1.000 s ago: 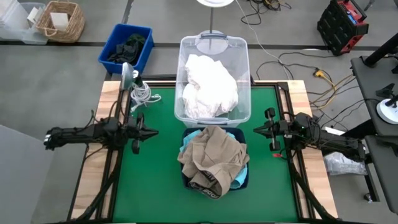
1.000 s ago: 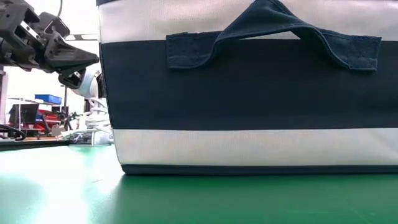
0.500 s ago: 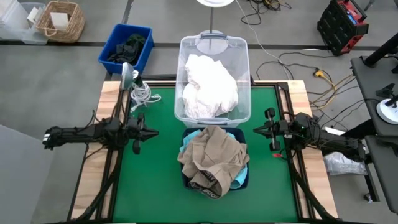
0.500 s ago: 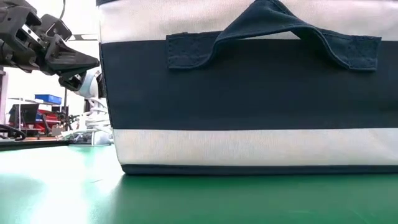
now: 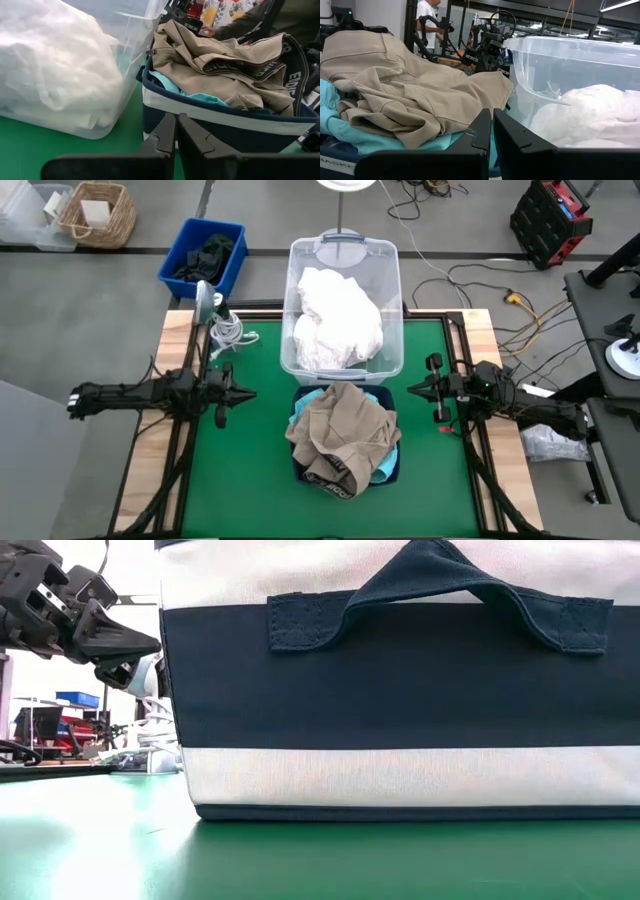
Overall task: Sort clothes
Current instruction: Return to Home Position
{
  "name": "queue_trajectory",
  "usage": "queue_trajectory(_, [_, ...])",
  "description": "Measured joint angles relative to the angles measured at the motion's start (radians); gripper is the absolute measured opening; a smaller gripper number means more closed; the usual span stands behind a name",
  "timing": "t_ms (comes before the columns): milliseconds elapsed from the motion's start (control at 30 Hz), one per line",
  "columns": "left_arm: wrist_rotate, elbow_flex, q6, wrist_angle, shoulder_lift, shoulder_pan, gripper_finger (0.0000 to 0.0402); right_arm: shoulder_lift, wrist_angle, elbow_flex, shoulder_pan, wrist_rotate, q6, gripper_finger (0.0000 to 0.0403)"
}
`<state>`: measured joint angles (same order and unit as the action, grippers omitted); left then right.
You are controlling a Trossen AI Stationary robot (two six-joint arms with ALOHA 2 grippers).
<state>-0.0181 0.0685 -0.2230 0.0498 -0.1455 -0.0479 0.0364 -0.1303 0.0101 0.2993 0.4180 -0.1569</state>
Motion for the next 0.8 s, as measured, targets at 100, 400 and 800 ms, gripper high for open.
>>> queue_trajectory(100, [0.000, 0.000, 0.000, 0.000, -0.006, 0.000, 0.0000, 0.000, 0.000, 0.000, 0.000, 0.000, 0.000, 0.0013])
queue_trajectory(400, [0.000, 0.000, 0.000, 0.000, -0.023, 0.000, 0.0000, 0.000, 0.000, 0.000, 0.000, 0.000, 0.000, 0.0013])
queue_trajectory(800, [0.000, 0.000, 0.000, 0.000, -0.041, 0.000, 0.0000, 0.000, 0.000, 0.000, 0.000, 0.000, 0.000, 0.0013])
